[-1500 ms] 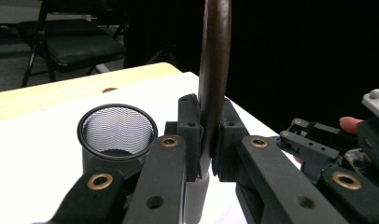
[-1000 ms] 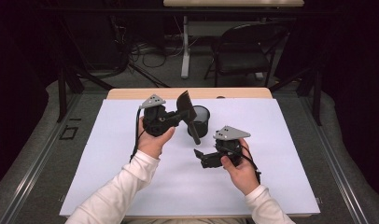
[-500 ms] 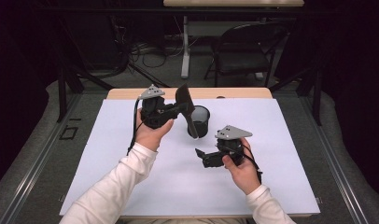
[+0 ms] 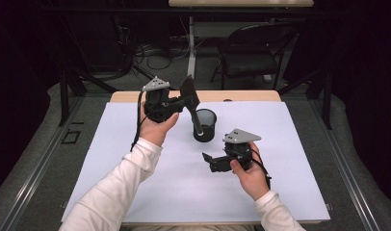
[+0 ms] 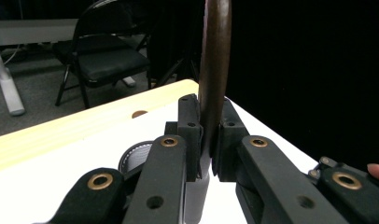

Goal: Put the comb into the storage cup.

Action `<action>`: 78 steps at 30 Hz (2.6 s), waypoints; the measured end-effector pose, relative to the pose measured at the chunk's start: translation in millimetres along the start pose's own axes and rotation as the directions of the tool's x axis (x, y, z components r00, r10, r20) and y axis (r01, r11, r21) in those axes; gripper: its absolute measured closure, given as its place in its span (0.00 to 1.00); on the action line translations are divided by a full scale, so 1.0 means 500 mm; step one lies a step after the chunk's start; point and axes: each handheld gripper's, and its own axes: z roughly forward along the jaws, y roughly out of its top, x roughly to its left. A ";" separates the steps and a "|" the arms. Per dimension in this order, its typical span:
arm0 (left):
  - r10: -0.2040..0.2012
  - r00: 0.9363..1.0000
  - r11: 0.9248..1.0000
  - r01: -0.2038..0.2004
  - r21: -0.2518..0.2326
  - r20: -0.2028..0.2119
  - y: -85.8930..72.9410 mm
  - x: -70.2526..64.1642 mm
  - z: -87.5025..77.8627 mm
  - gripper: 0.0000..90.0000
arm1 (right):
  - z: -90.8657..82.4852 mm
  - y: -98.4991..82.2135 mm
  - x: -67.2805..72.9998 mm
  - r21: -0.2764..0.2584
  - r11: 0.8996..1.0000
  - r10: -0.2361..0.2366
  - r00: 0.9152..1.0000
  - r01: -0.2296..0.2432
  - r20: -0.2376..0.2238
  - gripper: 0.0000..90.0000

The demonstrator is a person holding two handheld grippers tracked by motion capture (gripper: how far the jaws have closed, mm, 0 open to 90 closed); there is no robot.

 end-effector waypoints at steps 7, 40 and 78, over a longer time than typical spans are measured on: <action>-0.020 1.000 1.000 0.020 -0.018 -0.018 0.015 0.009 0.007 0.93 | 0.000 0.000 0.000 0.000 1.000 -0.002 1.000 0.002 0.002 0.00; -0.103 0.990 0.994 0.099 -0.044 -0.092 0.043 0.043 0.061 0.93 | -0.001 -0.001 -0.004 -0.002 1.000 -0.008 1.000 0.008 0.009 0.00; -0.231 0.962 0.973 0.232 -0.011 -0.146 0.009 0.084 0.150 0.93 | -0.003 -0.001 -0.008 -0.011 1.000 0.001 1.000 0.000 0.008 0.01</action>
